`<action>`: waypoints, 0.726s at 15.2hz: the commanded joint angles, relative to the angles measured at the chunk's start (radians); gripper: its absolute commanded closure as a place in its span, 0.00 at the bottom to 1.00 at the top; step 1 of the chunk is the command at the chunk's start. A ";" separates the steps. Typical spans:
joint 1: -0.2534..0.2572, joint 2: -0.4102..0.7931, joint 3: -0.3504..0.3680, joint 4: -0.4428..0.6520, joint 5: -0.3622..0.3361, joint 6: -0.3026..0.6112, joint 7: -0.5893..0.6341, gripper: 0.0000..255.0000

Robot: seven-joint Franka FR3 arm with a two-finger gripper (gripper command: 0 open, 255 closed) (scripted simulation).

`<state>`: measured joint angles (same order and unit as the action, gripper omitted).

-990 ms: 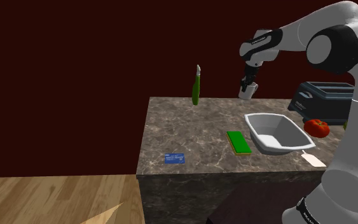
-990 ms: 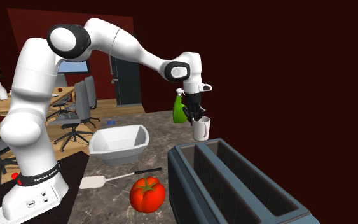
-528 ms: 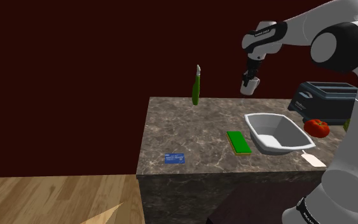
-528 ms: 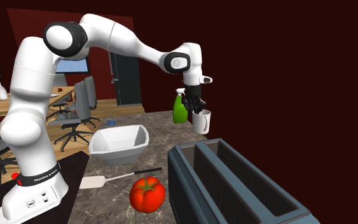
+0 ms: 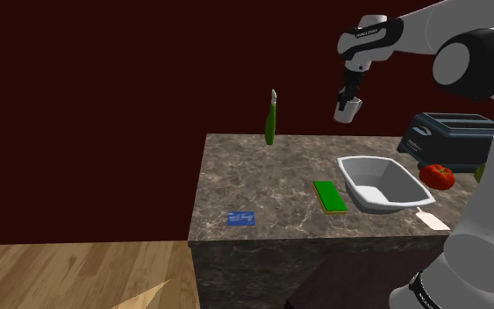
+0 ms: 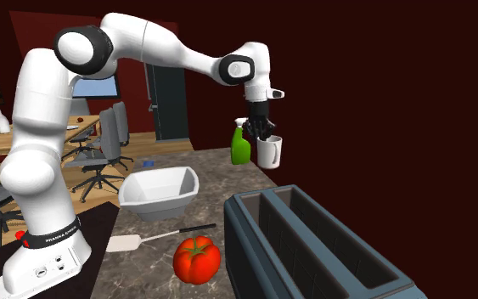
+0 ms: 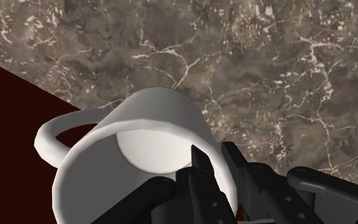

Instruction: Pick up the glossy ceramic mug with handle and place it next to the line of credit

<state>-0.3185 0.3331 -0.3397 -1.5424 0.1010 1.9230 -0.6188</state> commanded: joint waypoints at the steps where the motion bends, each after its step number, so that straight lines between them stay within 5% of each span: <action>1: -0.001 0.000 -0.001 0.027 -0.001 -0.027 0.001 1.00; 8: -0.006 -0.001 -0.003 0.117 -0.002 -0.118 0.002 1.00; 11: 0.050 -0.076 0.012 0.016 -0.035 -0.087 0.070 1.00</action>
<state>-0.2854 0.2743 -0.3336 -1.5041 0.0751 1.8295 -0.5717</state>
